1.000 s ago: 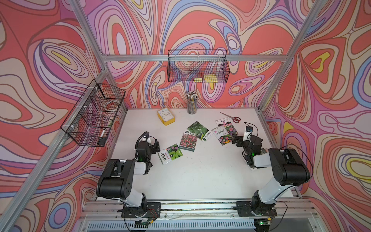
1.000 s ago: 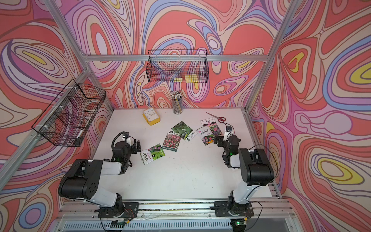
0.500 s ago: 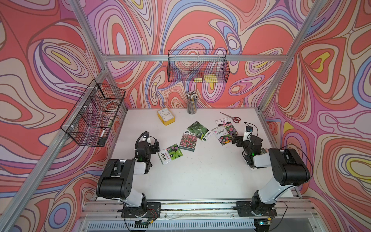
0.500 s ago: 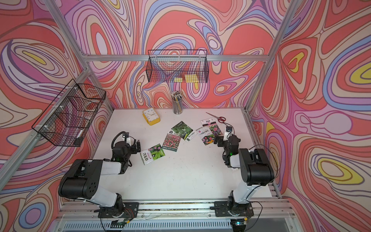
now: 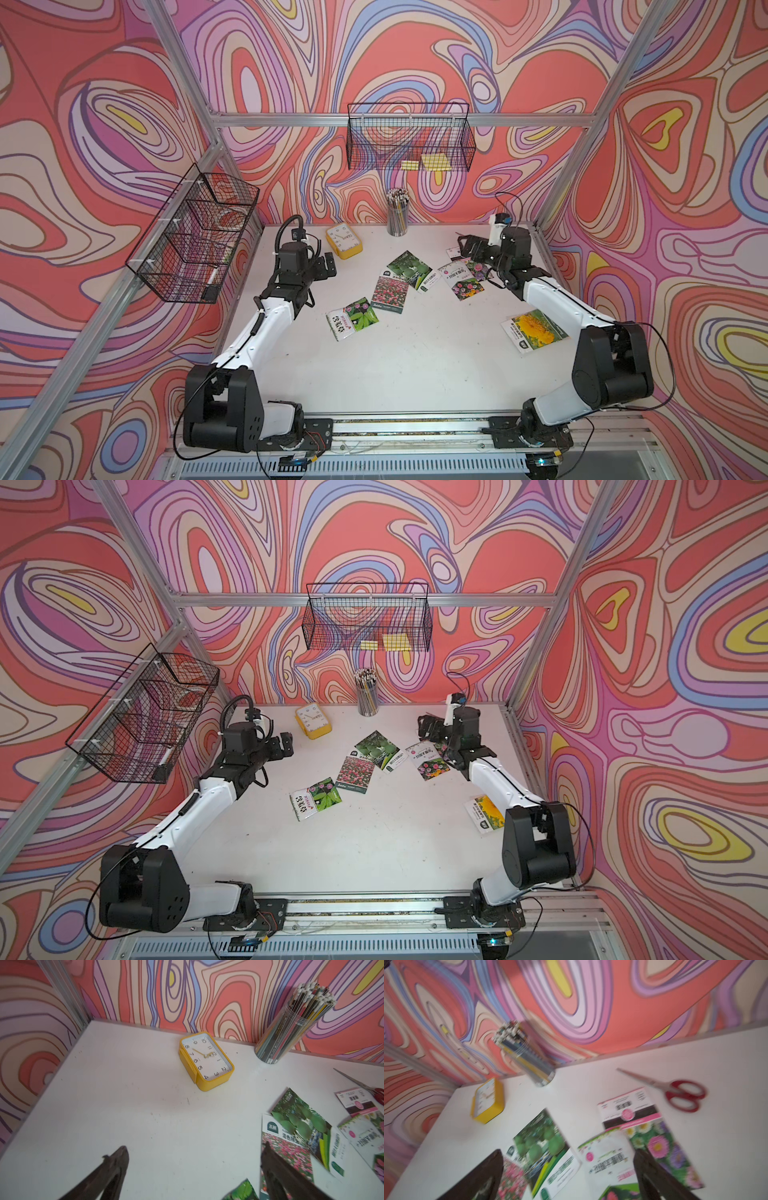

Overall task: Arrange the seed packets in a row
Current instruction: Pick up the seed packet from the center of the board.

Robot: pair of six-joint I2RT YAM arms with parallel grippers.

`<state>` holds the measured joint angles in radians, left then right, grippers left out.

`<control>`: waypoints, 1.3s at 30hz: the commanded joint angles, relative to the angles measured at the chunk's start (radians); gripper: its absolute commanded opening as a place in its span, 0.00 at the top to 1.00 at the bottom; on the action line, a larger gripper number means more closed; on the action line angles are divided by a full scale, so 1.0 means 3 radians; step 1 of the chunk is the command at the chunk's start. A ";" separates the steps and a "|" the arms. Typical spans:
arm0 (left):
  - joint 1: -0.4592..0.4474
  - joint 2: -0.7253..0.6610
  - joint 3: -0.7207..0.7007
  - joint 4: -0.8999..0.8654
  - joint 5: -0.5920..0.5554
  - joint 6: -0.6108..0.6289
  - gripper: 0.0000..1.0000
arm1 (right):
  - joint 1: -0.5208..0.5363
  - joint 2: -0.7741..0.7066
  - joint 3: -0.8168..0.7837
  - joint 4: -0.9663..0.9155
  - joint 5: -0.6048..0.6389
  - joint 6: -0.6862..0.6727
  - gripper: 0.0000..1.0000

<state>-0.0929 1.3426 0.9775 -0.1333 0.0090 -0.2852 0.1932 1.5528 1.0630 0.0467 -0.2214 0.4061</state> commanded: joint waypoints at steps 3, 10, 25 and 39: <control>-0.0024 -0.0038 -0.0105 -0.1366 0.0582 -0.1020 0.08 | 0.0701 0.0181 -0.0099 -0.0131 -0.0604 0.0779 0.02; -0.0056 -0.0374 -0.0774 -0.1292 0.0513 -0.1458 0.10 | 0.1436 0.0785 0.0012 0.0139 -0.0770 0.1389 0.04; -0.0089 0.0114 -0.0959 -0.0661 0.0433 -0.1606 0.07 | 0.1841 0.1814 0.0575 0.0277 -0.0760 0.2025 0.08; -0.0169 0.0460 -0.1141 0.0012 0.1533 -0.1831 0.17 | 0.1840 0.2277 0.0824 0.0391 -0.0994 0.2432 0.12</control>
<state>-0.1234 1.4807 0.6807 -0.1352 0.3573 -0.7853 0.7395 2.1704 1.3354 0.1902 -0.5064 1.0809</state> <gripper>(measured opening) 0.866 0.885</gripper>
